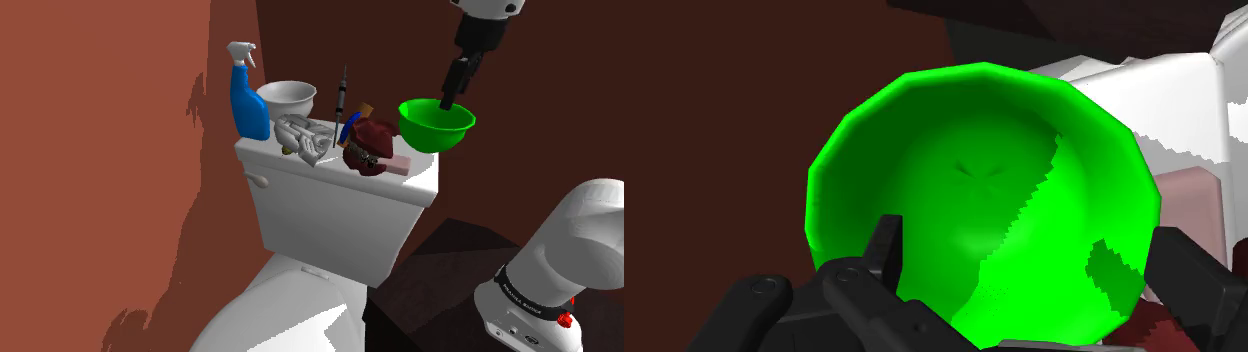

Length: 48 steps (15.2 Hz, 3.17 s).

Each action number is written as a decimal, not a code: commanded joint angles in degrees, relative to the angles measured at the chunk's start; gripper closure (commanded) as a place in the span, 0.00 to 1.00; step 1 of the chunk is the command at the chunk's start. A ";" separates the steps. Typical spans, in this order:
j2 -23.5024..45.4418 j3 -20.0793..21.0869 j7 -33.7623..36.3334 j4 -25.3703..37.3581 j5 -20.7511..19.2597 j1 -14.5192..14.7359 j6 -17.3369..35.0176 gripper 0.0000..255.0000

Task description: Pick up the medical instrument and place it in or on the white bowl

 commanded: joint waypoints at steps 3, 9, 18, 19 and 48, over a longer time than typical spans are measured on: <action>2.10 1.59 5.11 -0.25 2.53 -0.55 2.97 0.00; 10.02 6.12 19.50 1.01 8.89 -2.31 12.43 0.00; 25.01 11.62 39.43 8.23 14.06 -5.31 26.17 0.00; 26.80 12.09 41.59 9.38 14.27 -5.65 27.56 0.00; 31.35 13.35 44.73 9.03 14.24 -5.87 33.48 1.00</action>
